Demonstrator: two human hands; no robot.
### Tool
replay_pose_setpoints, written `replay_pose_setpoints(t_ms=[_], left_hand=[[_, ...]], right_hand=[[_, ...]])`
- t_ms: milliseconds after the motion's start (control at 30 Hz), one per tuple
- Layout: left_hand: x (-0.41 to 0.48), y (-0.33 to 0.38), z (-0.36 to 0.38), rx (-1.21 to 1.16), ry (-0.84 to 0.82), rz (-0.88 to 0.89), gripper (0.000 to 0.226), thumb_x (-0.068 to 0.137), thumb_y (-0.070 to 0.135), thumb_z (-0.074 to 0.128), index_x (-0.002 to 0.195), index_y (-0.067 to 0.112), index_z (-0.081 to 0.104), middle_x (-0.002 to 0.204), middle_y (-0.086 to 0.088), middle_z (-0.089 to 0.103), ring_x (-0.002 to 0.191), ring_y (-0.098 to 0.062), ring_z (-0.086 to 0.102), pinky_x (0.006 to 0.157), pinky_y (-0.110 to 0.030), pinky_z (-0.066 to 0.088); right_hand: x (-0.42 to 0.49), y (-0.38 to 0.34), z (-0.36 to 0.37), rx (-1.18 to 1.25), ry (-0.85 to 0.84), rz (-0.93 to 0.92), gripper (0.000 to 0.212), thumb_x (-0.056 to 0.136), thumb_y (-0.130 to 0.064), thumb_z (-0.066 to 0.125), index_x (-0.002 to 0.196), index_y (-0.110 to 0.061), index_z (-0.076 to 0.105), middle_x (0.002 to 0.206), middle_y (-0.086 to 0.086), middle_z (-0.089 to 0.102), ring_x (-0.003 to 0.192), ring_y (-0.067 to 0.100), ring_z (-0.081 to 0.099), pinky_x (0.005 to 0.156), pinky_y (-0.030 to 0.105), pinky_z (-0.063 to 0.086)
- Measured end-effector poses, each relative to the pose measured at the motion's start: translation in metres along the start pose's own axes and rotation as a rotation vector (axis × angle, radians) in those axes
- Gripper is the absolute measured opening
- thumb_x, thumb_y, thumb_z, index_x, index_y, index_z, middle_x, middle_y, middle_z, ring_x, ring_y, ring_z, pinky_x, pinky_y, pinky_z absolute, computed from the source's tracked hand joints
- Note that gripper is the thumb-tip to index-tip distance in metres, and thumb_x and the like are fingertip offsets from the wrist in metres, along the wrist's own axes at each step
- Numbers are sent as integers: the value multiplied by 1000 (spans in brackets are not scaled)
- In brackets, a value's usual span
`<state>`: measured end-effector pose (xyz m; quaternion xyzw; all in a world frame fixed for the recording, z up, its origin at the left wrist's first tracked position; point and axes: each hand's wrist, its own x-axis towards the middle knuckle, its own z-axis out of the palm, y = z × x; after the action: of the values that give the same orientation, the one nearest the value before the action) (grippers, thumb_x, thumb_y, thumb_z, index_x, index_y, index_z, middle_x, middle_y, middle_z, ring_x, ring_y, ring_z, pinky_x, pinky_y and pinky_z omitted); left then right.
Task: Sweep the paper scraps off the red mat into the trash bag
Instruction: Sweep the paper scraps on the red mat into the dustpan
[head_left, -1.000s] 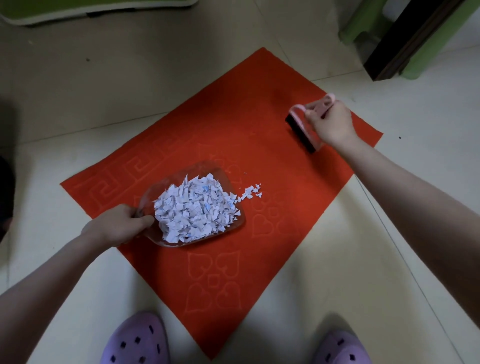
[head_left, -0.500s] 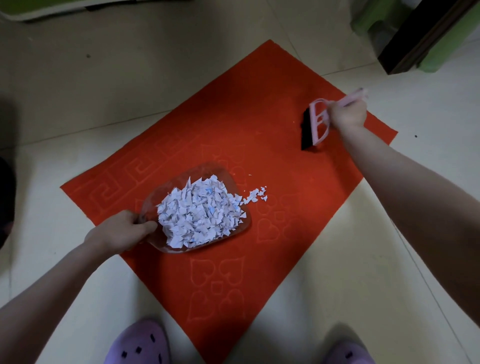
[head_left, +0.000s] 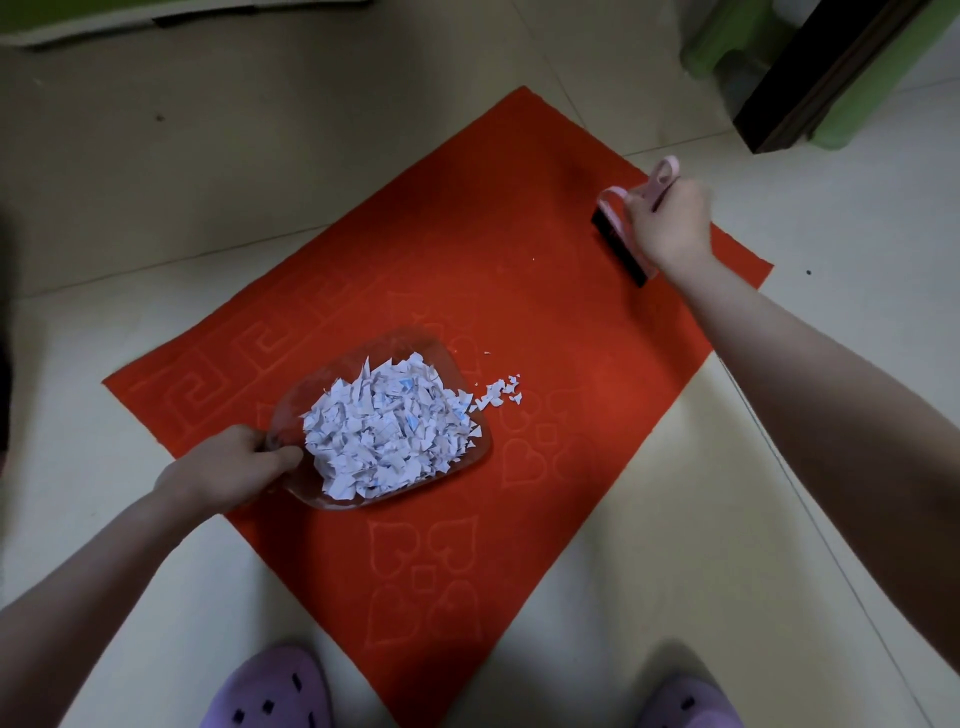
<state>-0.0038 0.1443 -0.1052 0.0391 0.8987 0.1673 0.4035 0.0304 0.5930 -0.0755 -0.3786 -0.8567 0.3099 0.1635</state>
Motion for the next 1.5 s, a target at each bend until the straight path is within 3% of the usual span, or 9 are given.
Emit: replay_pose_setpoints(t_ms=[200, 333, 433, 667, 800, 900, 1167, 1333, 1500], left_hand=[[1, -2, -1, 1, 3, -4, 42, 89, 29, 59, 52, 9, 55, 39, -2, 50, 32, -15, 42, 45, -22, 32], [1, -3, 1, -11, 2, -9, 39, 89, 29, 59, 56, 7, 57, 41, -2, 50, 34, -16, 41, 44, -21, 32], [1, -3, 1, -2, 2, -4, 39, 89, 30, 59, 57, 7, 58, 42, -3, 49, 35, -16, 41, 44, -22, 31], [3, -3, 1, -14, 0, -3, 40, 89, 28, 59, 55, 8, 56, 41, -3, 48, 35, -17, 40, 44, -22, 31], [4, -4, 2, 6, 8, -7, 38, 88, 31, 59, 57, 8, 58, 42, -3, 50, 35, -16, 42, 45, -22, 32], [4, -4, 2, 10, 17, -7, 39, 88, 31, 59, 57, 7, 58, 41, -2, 50, 34, -15, 42, 45, -22, 32], [8, -3, 3, -18, 15, -7, 37, 87, 29, 60, 59, 5, 61, 42, -3, 52, 37, -18, 44, 46, -23, 34], [9, -6, 3, -17, 7, 0, 37, 86, 31, 60, 57, 7, 61, 44, -4, 53, 39, -19, 45, 50, -25, 34], [9, -5, 3, -19, 12, -5, 37, 87, 30, 59, 58, 6, 60, 44, -5, 52, 37, -18, 44, 49, -25, 34]], right_hand=[[4, 16, 22, -179, -62, 13, 33, 92, -43, 58, 93, -12, 69, 95, 17, 70, 94, 34, 65, 76, 36, 46], [-62, -7, 27, -138, -339, -334, 40, 91, -48, 57, 93, -11, 72, 88, 9, 73, 85, 24, 68, 73, 36, 50], [-116, -9, 17, -52, -514, -542, 22, 92, -25, 62, 106, -13, 72, 107, -1, 72, 95, 10, 66, 86, 23, 49], [-35, 36, -5, -49, 55, -265, 30, 95, -42, 54, 101, -19, 72, 93, 2, 72, 83, 17, 66, 74, 31, 48], [3, 57, -5, -164, 118, 23, 24, 98, -34, 49, 84, -15, 55, 83, 16, 63, 76, 29, 59, 69, 35, 43], [-2, 53, 12, -239, 11, -7, 27, 97, -32, 53, 97, -9, 67, 99, 23, 69, 93, 37, 64, 71, 35, 43], [-61, 9, 35, -216, -517, -658, 26, 90, -8, 59, 113, -14, 69, 114, 7, 70, 107, 27, 63, 88, 36, 48], [-80, -9, 2, -158, -801, -588, 22, 91, -20, 63, 111, -17, 70, 108, -5, 71, 97, 7, 64, 87, 21, 49], [-42, -16, -18, -87, -448, -498, 21, 91, -18, 59, 109, -20, 72, 101, -6, 70, 88, 3, 60, 67, 5, 36]])
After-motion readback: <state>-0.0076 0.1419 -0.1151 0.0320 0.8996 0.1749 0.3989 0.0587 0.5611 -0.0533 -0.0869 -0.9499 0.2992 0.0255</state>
